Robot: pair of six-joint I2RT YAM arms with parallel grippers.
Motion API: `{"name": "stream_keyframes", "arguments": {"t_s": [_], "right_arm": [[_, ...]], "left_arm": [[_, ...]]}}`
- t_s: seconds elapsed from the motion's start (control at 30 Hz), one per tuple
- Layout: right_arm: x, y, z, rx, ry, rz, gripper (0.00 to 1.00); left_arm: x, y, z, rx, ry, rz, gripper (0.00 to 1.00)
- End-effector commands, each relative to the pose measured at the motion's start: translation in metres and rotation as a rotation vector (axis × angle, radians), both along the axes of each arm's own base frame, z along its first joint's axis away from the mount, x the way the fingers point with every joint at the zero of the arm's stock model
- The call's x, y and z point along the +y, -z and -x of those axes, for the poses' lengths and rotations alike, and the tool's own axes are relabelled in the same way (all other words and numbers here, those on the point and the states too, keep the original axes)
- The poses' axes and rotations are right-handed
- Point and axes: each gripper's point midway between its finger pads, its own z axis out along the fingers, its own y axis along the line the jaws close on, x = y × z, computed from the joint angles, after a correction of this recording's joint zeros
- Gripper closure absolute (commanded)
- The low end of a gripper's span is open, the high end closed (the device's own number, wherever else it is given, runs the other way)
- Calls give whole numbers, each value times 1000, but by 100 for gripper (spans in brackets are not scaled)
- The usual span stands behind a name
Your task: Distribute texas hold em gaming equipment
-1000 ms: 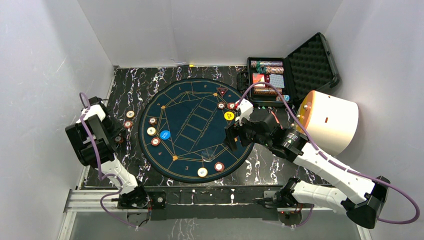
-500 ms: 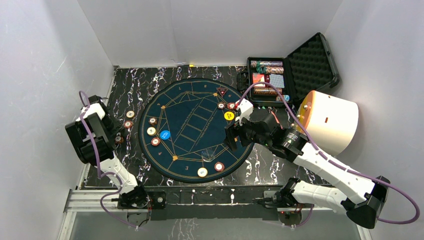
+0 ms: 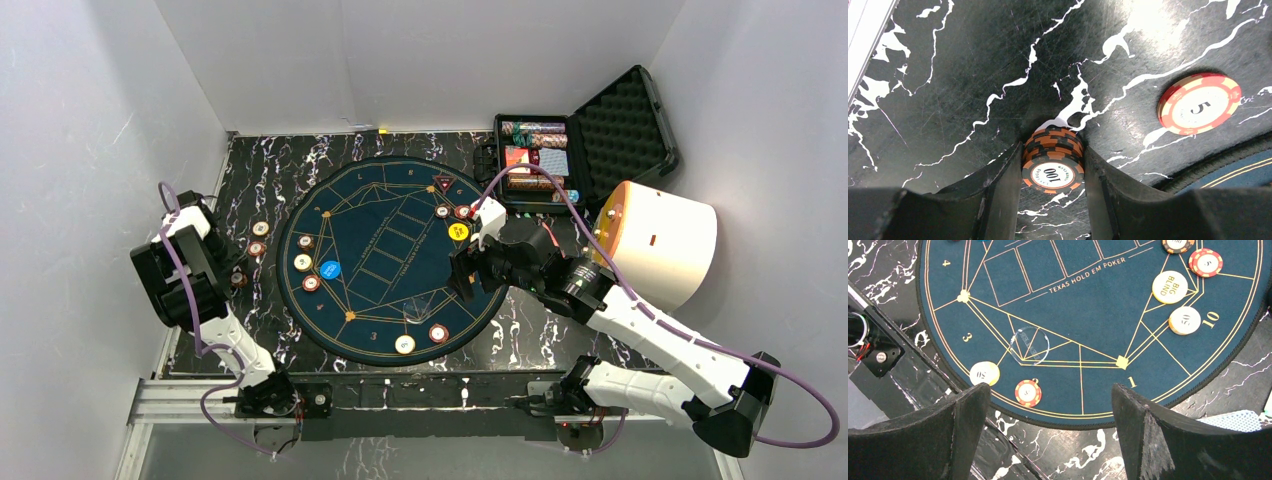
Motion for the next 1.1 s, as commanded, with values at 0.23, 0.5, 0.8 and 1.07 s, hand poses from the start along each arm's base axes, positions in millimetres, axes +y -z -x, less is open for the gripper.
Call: {"name": "stream_keyframes", "arguments": {"t_s": [0.23,0.5,0.8,1.07], "right_arm": [[7,-13,-5,-50,1,-44,2],[4,-19,-8,-61,14,-35,2],[-7,-25,-15,-88,70,2,2],[-17,-34,-23,-108,140,18,1]], "left_arm": [[2,-46,-5,-61,-4,-21,95],[-48,-72,-2,-80,94,-10,96],[-185,-76,30,-55,341,26,96],[-320,-63,60,-60,627,-17,96]]}}
